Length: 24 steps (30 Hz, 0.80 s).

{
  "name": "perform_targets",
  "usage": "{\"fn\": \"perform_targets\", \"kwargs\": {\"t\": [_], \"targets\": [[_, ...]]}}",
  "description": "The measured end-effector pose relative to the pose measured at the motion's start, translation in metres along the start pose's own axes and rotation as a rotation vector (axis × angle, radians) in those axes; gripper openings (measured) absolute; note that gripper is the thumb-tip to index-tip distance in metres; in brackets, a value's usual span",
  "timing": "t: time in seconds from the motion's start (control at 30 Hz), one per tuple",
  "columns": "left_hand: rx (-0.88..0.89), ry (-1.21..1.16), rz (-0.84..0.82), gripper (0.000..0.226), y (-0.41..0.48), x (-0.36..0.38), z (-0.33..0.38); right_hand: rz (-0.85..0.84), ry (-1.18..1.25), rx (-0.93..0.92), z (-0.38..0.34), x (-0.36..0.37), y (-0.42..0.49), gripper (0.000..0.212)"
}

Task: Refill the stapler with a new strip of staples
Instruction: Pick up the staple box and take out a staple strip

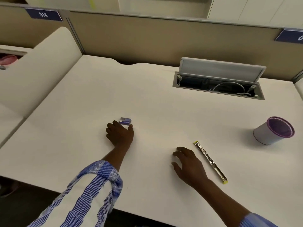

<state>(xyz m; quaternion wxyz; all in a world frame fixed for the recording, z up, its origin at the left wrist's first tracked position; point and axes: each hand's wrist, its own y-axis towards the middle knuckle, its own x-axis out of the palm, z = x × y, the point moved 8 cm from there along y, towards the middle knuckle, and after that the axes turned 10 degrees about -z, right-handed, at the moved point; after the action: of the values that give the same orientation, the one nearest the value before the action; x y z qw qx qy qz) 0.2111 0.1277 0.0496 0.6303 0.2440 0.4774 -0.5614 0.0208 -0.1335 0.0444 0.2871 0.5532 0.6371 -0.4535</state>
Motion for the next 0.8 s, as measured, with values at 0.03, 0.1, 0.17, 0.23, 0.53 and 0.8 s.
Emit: {"fn": "perform_targets", "kwargs": {"t": [0.03,0.1,0.17,0.23,0.53,0.8], "targets": [[0.003,-0.003,-0.001,0.065,0.005,-0.001,0.000,0.001,-0.014,-0.005,-0.002,0.001,-0.001,0.038],[0.022,0.004,-0.007,0.064,0.014,-0.002,0.003,-0.002,-0.037,-0.008,-0.002,0.001,-0.002,0.038],[0.035,0.012,-0.013,0.065,0.022,-0.001,0.006,-0.011,-0.049,0.002,-0.003,0.000,-0.002,0.039],[0.045,0.016,-0.014,0.063,0.028,0.000,0.009,-0.017,-0.056,0.016,-0.004,-0.002,-0.002,0.038],[0.220,-0.270,-0.058,0.055,0.008,0.009,0.028,0.053,0.140,0.065,-0.018,-0.014,0.007,0.033],[0.315,-0.565,-0.347,0.051,-0.073,0.025,0.040,0.001,1.131,0.293,-0.037,-0.007,0.034,0.014]]}}
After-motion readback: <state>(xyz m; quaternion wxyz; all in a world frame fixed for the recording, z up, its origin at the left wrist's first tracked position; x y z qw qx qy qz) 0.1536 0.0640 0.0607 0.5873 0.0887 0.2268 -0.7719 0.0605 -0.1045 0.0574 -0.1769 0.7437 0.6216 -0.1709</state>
